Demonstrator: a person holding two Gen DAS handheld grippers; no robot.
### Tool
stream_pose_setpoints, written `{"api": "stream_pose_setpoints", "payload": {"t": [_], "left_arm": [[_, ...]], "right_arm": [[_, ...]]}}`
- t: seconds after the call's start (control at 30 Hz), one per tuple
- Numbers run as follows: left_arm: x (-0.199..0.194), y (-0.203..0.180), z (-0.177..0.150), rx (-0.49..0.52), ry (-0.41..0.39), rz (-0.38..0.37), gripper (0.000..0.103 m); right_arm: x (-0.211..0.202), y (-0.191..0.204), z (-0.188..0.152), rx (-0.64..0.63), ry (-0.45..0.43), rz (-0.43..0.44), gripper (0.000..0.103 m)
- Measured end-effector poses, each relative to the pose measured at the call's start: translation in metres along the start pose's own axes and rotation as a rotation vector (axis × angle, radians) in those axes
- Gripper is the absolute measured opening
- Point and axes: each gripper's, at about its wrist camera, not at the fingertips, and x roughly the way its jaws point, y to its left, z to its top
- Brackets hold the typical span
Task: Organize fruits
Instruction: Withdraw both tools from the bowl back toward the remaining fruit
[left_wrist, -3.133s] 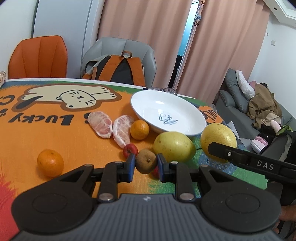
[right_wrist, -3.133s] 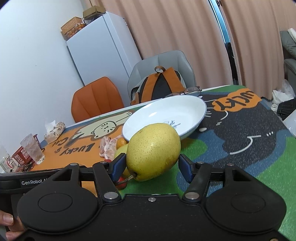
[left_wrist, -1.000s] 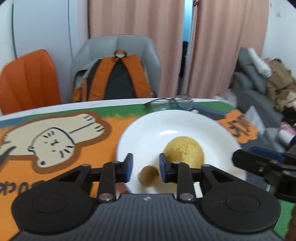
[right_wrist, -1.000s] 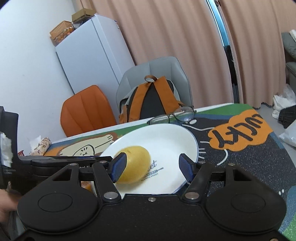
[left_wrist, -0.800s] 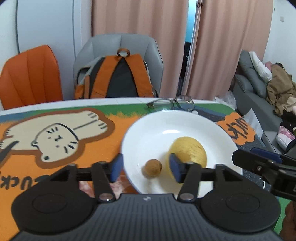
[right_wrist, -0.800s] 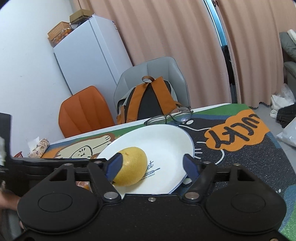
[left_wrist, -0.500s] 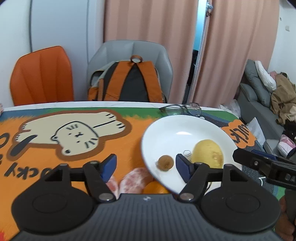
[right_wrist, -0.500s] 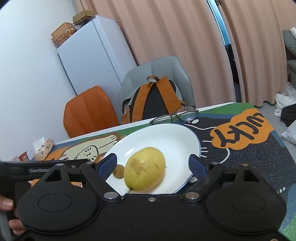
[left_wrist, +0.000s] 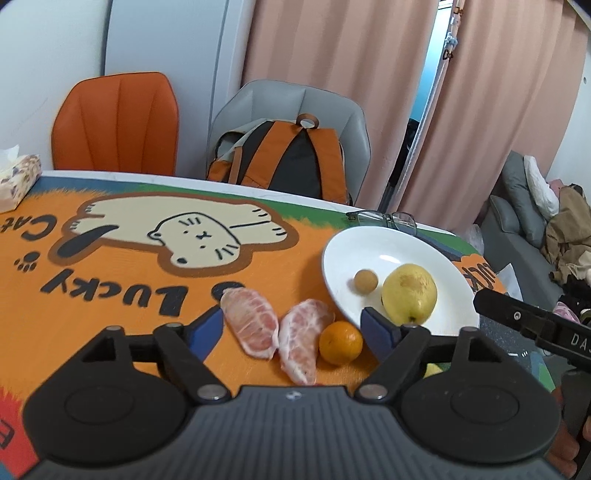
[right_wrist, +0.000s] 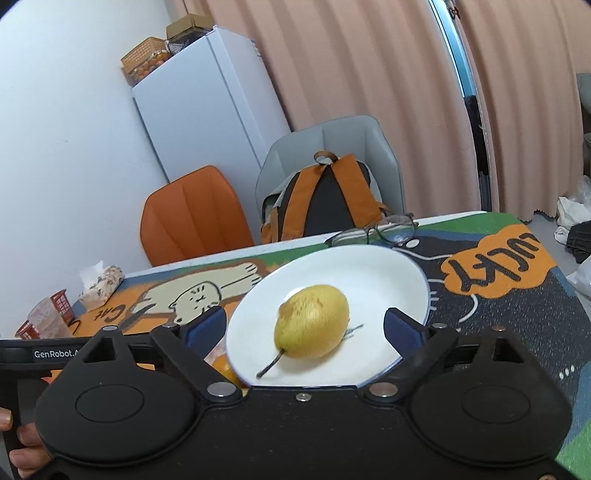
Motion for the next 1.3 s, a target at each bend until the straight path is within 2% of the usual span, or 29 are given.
{"api": "stream_pose_setpoints", "payload": {"t": [0.2,0.37,0.73,1.07,1.3], "left_arm": [[-0.012,0.004,-0.013,-0.01,0.016,-0.002,0.084],[-0.026,0.008,-0.021,-0.025,0.02,-0.008,0.089],[-0.061,0.014,-0.038,-0.024,0.038,-0.02,0.09],[-0.075,0.02,-0.054,-0.034,0.047,-0.054,0.091],[-0.075,0.016,-0.07,-0.002,0.059,-0.087,0.091]], "right_arm": [[-0.015,0.013,-0.005,-0.019,0.008,0.005,0.103],[-0.026,0.023,-0.009,-0.02,0.022,0.019,0.103],[-0.051,0.041,-0.021,-0.024,0.066,0.066,0.103],[-0.064,0.049,-0.036,-0.026,0.09,0.055,0.103],[-0.066,0.046,-0.055,-0.016,0.123,0.032,0.103]]}}
